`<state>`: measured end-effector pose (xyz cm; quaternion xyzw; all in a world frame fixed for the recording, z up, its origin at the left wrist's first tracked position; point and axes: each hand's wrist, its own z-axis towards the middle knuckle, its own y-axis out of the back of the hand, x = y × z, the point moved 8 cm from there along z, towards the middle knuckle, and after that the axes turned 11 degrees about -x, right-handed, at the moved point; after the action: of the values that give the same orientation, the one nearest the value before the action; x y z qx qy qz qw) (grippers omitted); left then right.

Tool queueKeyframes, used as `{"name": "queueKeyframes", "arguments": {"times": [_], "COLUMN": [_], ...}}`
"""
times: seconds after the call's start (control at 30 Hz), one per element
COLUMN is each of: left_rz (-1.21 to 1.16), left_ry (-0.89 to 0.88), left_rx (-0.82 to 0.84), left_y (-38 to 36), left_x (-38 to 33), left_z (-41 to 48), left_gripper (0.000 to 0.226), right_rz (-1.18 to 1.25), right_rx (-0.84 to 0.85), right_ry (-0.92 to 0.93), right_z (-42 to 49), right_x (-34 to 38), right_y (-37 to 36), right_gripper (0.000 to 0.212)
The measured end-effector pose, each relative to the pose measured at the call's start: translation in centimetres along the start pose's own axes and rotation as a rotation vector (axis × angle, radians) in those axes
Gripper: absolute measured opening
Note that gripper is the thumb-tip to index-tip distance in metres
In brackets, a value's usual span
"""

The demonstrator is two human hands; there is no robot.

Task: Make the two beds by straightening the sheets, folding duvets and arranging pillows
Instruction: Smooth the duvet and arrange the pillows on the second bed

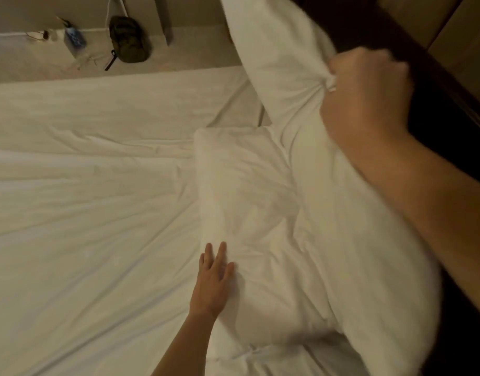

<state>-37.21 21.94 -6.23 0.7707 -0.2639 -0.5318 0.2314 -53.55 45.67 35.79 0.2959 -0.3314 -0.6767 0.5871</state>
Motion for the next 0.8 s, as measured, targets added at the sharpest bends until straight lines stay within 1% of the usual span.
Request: {"name": "queueKeyframes", "arguments": {"times": [0.07,0.2,0.23,0.3,0.33,0.4,0.43,0.47,0.5,0.57,0.63,0.7,0.73,0.8], "left_rz": [-0.05,-0.185,-0.22,-0.279,-0.305,-0.349,-0.38,-0.405,-0.442,-0.545,-0.703,-0.911,-0.988,-1.124], "left_ry": [0.017,0.083,0.114,0.189,0.235,0.333,0.357,0.365,0.357,0.387,0.489,0.517,0.502,0.413], "left_rx": [0.018,0.04,0.055,0.067,0.071,0.068,0.065,0.056,0.042,-0.001,-0.067,-0.089,-0.084,-0.044], "left_y": [0.7,1.6,1.7,1.6,1.6,1.5,1.5,1.8,2.2,2.9,3.5,3.8,4.0,4.6], "left_x": [0.3,0.9,1.0,1.5,1.8,2.8,2.9,2.6,2.0,1.1,0.8,-0.6,-1.4,-3.6], "left_z": [0.0,0.4,0.5,0.8,1.0,1.4,1.6,1.6,1.7,1.7,1.8,2.5,3.0,4.0], "left_gripper": [0.057,0.046,0.044,0.044,0.045,0.048,0.043,0.035,0.033,0.043,0.057,0.065,0.069,0.077], "right_rz": [-0.002,0.075,0.107,0.191,0.23,0.269,0.279,0.284,0.281,0.258,0.242,0.237,0.232,0.226], "right_rx": [0.077,0.375,0.453,0.626,0.686,0.77,0.785,0.774,0.742,0.658,0.644,0.712,0.739,0.792], "right_ry": [0.029,0.109,0.142,0.184,0.192,0.224,0.244,0.26,0.264,0.206,0.065,-0.106,-0.185,-0.341], "right_z": [-2.1,-10.8,-12.9,-16.6,-18.0,-20.0,-20.5,-20.7,-20.7,-20.0,-19.2,-19.1,-19.2,-19.8], "right_x": [3.8,9.2,10.5,12.9,13.8,14.6,14.3,13.6,12.5,9.6,5.6,1.2,-0.9,-4.8], "right_y": [-2.9,-12.3,-13.8,-15.9,-16.5,-17.6,-18.1,-18.3,-18.6,-19.1,-20.2,-22.1,-22.9,-24.3], "right_gripper": [0.021,0.025,0.032,0.052,0.06,0.068,0.067,0.063,0.061,0.061,0.067,0.077,0.083,0.098]}}
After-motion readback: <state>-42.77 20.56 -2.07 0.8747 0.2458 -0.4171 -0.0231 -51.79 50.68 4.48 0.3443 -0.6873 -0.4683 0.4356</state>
